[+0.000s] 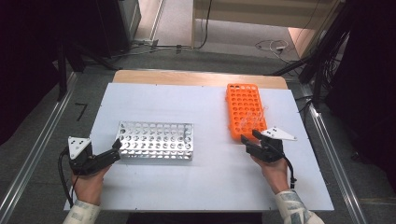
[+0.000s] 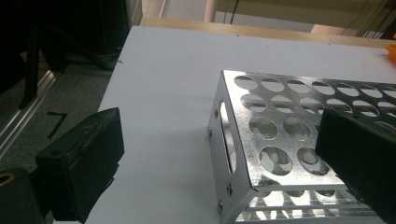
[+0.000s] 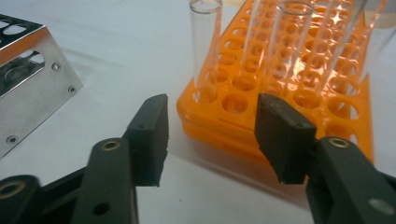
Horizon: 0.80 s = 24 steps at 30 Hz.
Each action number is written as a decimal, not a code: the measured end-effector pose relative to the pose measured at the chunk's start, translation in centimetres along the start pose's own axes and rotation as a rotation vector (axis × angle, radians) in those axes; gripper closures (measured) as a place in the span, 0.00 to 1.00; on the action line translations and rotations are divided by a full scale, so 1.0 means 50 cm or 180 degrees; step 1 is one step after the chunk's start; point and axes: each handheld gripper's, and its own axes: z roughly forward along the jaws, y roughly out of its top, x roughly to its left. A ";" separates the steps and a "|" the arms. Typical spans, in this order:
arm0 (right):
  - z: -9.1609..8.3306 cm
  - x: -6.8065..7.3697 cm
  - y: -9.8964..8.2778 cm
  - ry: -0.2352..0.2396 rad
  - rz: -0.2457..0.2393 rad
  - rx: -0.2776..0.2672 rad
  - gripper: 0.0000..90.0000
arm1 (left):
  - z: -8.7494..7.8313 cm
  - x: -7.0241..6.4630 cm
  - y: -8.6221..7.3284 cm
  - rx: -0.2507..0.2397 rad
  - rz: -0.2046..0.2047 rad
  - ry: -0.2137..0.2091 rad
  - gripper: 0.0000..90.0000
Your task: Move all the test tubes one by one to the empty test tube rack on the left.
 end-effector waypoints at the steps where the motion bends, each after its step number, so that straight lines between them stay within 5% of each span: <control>1: 0.004 0.002 0.002 0.0004 -0.0013 -0.0012 0.55 | 0.000 0.001 0.000 0.0004 -0.0004 0.0002 0.01; 24: 0.072 0.016 0.019 -0.0150 -0.0132 -0.0072 0.79 | 0.000 0.004 0.001 0.0001 -0.0025 -0.0015 0.01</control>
